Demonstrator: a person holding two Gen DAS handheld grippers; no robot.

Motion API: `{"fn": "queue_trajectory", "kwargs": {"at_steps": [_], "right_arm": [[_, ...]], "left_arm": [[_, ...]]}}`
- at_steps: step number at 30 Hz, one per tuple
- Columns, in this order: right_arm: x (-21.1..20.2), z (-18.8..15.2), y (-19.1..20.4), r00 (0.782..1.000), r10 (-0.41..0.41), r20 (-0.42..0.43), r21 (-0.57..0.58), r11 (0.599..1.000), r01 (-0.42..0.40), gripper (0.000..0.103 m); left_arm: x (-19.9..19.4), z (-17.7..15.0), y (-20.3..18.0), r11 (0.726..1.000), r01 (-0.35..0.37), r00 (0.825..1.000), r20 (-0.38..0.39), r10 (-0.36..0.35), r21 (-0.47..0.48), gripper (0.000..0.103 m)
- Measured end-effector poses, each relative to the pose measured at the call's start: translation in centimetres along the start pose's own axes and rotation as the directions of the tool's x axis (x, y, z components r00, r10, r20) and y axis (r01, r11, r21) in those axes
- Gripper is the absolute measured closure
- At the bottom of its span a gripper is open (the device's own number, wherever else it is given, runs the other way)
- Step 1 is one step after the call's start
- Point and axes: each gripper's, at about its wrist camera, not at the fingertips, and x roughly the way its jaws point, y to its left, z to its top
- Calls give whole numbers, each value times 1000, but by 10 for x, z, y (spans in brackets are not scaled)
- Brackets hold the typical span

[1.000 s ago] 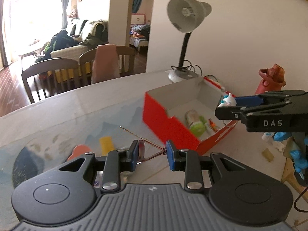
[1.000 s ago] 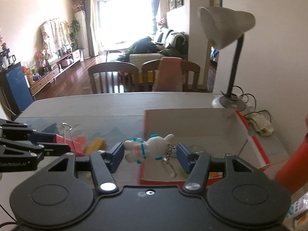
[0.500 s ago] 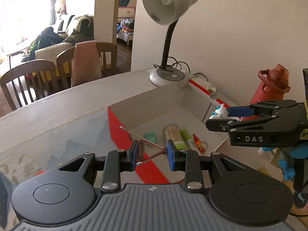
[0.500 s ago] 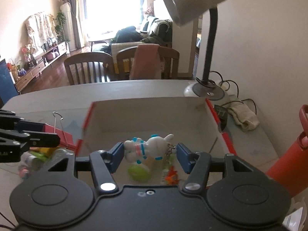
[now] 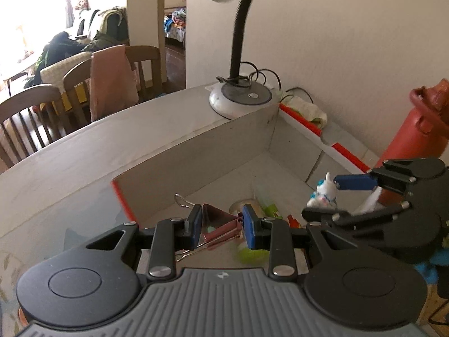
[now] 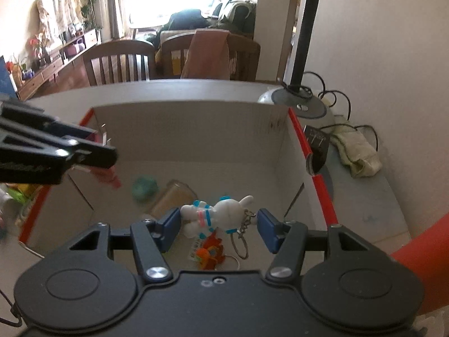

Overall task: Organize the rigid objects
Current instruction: 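Carry the binder clip and bunny keychain with both tools into the red box, then open the left tool releasing the clip while the right tool releases the bunny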

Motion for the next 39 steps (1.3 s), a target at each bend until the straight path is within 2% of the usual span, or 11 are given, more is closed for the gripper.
{"fn": "queue_trajectory", "kwargs": {"at_steps": [3,8,15,19,25,27,32,39], "right_arm": [[9,-4,-3,1000,1,-21,-9,1000,-2,44],[25,-9,-3,998,14,-61,-36,999,-17,44],[43,-9,-9,995,31,-93,-32,999,-34,44],[48,-11,-10,993,36,-108,-40,998,-40,44],[52,-16,-9,991,48,-128,-38,998,-53,44],[53,-17,-10,990,51,-131,-31,998,-55,44],[51,-19,-9,990,49,-134,-17,999,-51,43],[42,-17,-11,992,49,-115,-1,999,-50,35]], "left_arm": [[23,8,-9,1000,-8,1000,-27,9,30,74],[55,12,-11,1000,-21,997,-76,22,18,74],[80,14,-9,999,-39,992,-123,41,19,74],[86,14,-9,998,-55,989,-138,58,28,74],[89,13,-13,998,-39,987,-155,46,43,73],[90,13,-16,999,-24,985,-170,32,49,73],[96,6,-19,998,-37,977,-208,48,56,73],[88,3,-16,998,-41,975,-217,48,38,73]]}}
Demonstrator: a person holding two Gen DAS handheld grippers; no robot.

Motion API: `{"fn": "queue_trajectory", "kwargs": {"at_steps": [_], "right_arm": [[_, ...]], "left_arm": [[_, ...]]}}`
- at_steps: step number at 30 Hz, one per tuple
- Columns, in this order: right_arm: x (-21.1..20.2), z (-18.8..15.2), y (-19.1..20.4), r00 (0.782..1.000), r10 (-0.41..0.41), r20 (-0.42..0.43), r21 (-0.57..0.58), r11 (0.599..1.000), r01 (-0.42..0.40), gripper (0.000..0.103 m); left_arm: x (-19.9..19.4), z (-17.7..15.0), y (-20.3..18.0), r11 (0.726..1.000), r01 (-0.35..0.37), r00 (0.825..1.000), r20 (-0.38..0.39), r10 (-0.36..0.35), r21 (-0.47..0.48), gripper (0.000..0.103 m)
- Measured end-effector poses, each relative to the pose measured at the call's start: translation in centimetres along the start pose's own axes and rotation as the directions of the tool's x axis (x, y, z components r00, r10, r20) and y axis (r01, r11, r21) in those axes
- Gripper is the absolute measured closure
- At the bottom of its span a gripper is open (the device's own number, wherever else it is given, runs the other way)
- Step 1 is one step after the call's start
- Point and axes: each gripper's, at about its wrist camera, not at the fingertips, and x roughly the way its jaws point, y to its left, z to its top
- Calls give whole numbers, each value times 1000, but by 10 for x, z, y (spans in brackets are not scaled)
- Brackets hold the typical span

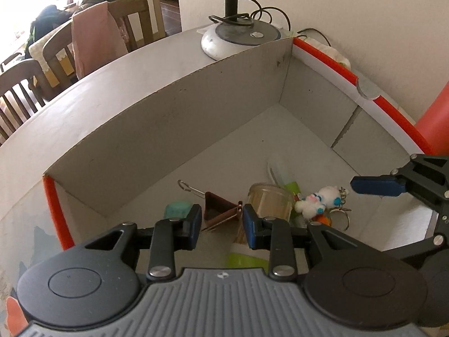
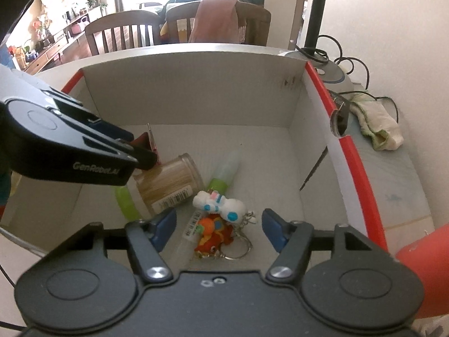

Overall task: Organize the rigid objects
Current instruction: 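Open the left tool releasing the clip while the right tool releases the bunny, then withdraw both open tools from the box back over the mat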

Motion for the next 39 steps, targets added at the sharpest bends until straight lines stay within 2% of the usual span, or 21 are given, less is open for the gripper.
{"fn": "queue_trajectory", "kwargs": {"at_steps": [10,11,12,14,15,26,39], "right_arm": [[-19,2,-1,999,9,47,17,1000,-10,27],[-23,0,-1,999,11,53,19,1000,-12,26],[-25,0,0,998,14,59,22,1000,-15,26],[-31,1,-2,997,20,72,29,999,-23,25],[-34,1,-2,997,25,80,34,999,-28,24],[-71,3,6,984,54,169,68,995,-66,17],[-120,-3,50,960,102,261,68,990,-123,9]], "left_arm": [[-23,-9,3,999,7,1000,18,-7,-34,71],[-26,-10,3,999,7,1000,22,-6,-36,66],[-29,-11,3,999,3,1000,28,-2,-37,54],[-37,-13,3,999,-2,999,52,4,-42,37],[-41,-14,4,999,-4,998,64,7,-44,36],[-79,-26,8,997,15,992,128,-6,-72,36],[-143,-68,35,993,40,974,226,-14,-108,33]]}}
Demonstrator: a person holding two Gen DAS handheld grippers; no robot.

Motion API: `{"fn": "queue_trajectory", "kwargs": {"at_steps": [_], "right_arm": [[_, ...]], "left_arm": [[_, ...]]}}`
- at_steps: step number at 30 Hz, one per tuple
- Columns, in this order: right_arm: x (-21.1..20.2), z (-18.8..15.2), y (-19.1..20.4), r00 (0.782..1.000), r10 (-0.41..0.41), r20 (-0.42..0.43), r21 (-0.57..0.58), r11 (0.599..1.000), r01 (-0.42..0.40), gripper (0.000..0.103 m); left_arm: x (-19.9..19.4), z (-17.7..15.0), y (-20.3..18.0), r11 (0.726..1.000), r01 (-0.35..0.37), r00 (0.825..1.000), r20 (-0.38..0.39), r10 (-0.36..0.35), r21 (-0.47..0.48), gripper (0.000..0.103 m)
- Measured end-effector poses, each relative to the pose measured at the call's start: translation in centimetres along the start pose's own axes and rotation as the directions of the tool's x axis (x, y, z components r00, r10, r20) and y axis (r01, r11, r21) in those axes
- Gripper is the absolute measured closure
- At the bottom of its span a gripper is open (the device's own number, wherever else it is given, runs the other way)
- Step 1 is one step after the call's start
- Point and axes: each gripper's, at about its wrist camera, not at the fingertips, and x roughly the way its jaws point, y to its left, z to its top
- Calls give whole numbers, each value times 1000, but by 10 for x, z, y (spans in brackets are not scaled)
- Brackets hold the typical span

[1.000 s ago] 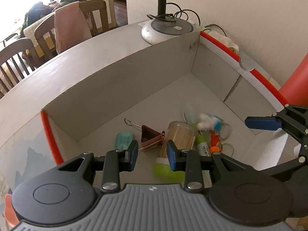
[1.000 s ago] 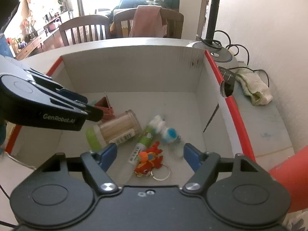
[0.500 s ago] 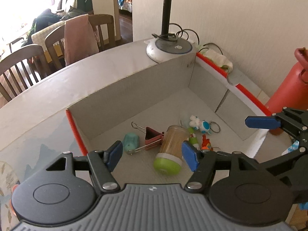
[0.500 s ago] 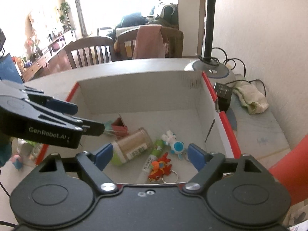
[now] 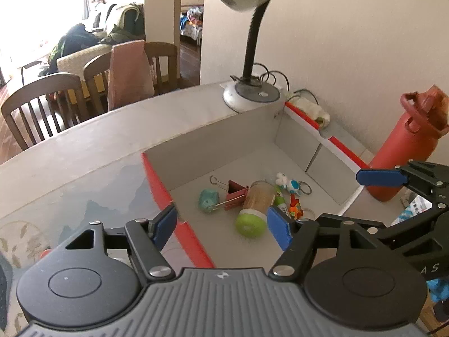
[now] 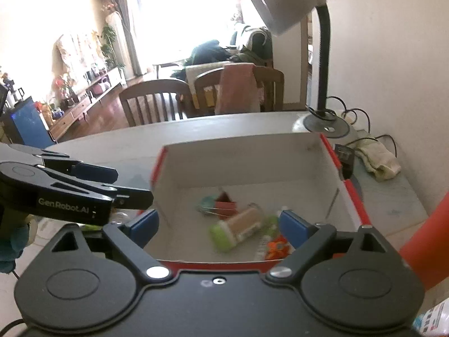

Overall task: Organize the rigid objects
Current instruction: 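Withdraw both open tools from the box back over the mat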

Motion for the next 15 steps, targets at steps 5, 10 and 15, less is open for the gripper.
{"fn": "queue_trajectory", "kwargs": {"at_steps": [5,10,15], "right_arm": [[-15,-2,29,1000,16,26,-3,1000,-16,3],[-23,-5,60,999,31,33,-11,999,-30,2],[-29,-9,89,998,52,38,-17,999,-51,1]], "left_arm": [[-35,-16,18,1000,11,999,47,-10,-22,30],[-67,-37,34,1000,-2,996,88,4,-17,24],[-95,-58,54,999,-4,993,114,8,-40,20]]}}
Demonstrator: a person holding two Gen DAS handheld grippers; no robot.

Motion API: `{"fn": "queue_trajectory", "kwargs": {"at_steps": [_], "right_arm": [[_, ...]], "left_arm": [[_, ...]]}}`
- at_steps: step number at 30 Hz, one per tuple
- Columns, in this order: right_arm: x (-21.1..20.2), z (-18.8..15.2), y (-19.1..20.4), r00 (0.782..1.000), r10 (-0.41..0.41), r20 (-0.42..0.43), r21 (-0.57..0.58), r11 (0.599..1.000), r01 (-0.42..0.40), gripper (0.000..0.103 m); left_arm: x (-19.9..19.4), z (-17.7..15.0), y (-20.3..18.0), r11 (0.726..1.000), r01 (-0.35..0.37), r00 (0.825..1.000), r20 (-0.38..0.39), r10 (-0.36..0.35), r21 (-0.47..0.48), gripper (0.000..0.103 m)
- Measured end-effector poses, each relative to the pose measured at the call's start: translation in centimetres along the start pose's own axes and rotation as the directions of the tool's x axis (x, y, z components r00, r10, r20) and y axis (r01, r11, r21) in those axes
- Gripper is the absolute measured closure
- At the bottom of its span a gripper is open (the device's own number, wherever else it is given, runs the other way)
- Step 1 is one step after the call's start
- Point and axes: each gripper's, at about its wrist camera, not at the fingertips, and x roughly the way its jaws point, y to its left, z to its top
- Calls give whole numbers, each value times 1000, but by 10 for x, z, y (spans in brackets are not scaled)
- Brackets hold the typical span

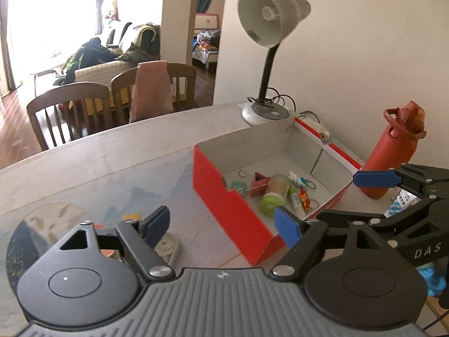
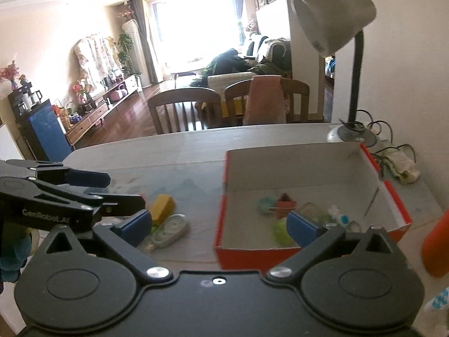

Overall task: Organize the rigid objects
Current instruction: 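Withdraw both open tools from the box back over the mat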

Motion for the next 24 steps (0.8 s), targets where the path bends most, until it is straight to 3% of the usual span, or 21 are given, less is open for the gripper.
{"fn": "queue_trajectory", "kwargs": {"at_steps": [5,9,14,21,24], "right_arm": [[4,-9,28,1000,23,-19,-2,1000,-23,1],[6,-16,47,999,32,-30,-3,999,-32,1],[11,-26,69,998,30,-47,1,1000,-30,1],[20,-31,94,998,-4,-55,4,1000,5,1],[28,-32,103,998,-15,-68,12,1000,16,1]], "left_arm": [[-28,-17,25,999,2,1000,18,-2,-39,19],[-43,-31,47,997,-6,1000,23,8,-71,6],[-58,-51,70,995,1,1000,30,2,-96,4],[-68,-81,91,994,-85,995,41,88,-74,0],[-70,-92,100,993,-89,995,35,92,-76,0]]}}
